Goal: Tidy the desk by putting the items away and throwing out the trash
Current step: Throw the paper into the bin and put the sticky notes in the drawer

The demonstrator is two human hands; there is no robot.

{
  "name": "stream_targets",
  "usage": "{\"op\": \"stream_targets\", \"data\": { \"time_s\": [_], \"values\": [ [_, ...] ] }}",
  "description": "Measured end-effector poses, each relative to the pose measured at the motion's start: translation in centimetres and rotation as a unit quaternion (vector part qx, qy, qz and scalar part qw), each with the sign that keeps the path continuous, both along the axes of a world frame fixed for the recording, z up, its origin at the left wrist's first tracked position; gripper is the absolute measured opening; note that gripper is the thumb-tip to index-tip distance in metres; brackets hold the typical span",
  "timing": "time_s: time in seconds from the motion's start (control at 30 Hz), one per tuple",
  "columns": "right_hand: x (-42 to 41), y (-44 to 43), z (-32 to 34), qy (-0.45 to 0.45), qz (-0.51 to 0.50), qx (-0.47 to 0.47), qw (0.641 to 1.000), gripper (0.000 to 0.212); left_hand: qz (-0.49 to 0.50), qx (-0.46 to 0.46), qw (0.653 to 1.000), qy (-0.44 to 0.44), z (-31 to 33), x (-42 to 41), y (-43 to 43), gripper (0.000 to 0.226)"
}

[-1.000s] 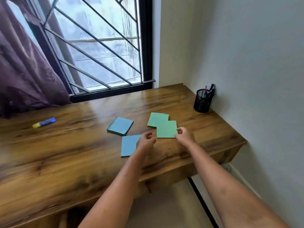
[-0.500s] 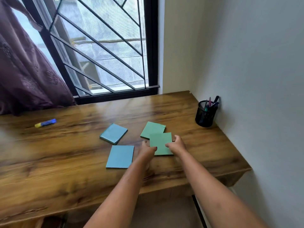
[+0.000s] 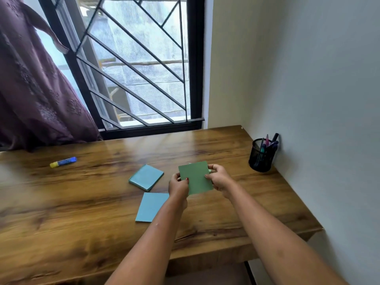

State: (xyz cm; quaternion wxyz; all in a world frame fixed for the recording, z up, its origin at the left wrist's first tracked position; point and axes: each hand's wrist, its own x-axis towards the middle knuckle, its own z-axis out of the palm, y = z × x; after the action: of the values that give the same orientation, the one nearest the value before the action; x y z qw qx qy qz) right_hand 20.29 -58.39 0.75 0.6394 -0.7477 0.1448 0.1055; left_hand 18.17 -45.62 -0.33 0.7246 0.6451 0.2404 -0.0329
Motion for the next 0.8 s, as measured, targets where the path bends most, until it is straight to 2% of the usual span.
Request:
{"op": "stream_targets", "data": {
  "time_s": [0.1, 0.27, 0.47, 0.63, 0.73, 0.8],
  "values": [
    [2.1, 0.1, 0.8, -0.032, 0.007, -0.062, 0.998, 0.039, 0.004, 0.006, 1.000, 0.015, -0.8, 2.0, 0.5, 0.015],
    [5.8, 0.4, 1.4, -0.037, 0.008, -0.129, 0.991, 0.037, -0.011, 0.020, 0.997, 0.075, -2.2, 5.4, 1.7, 0.012],
    [7.4, 0.1, 0.6, -0.030, 0.047, -0.257, 0.965, 0.037, -0.050, 0.067, 0.992, 0.095, -3.2, 5.6, 1.6, 0.007],
    [7.8, 1.7, -0.1, -0.036, 0.079, -0.243, 0.966, 0.035, -0.058, 0.055, 0.993, 0.084, -4.2, 6.4, 2.6, 0.018],
    [7.4, 3.3, 0.1, -0.047, 0.110, -0.229, 0.966, 0.036, -0.029, 0.046, 0.997, 0.047, -3.4, 5.4, 4.2, 0.010],
    [6.6, 4.7, 0.2, -0.052, 0.127, -0.203, 0.970, 0.035, -0.006, 0.058, 0.998, 0.028, -2.6, 4.3, 5.9, 0.018]
  ]
}}
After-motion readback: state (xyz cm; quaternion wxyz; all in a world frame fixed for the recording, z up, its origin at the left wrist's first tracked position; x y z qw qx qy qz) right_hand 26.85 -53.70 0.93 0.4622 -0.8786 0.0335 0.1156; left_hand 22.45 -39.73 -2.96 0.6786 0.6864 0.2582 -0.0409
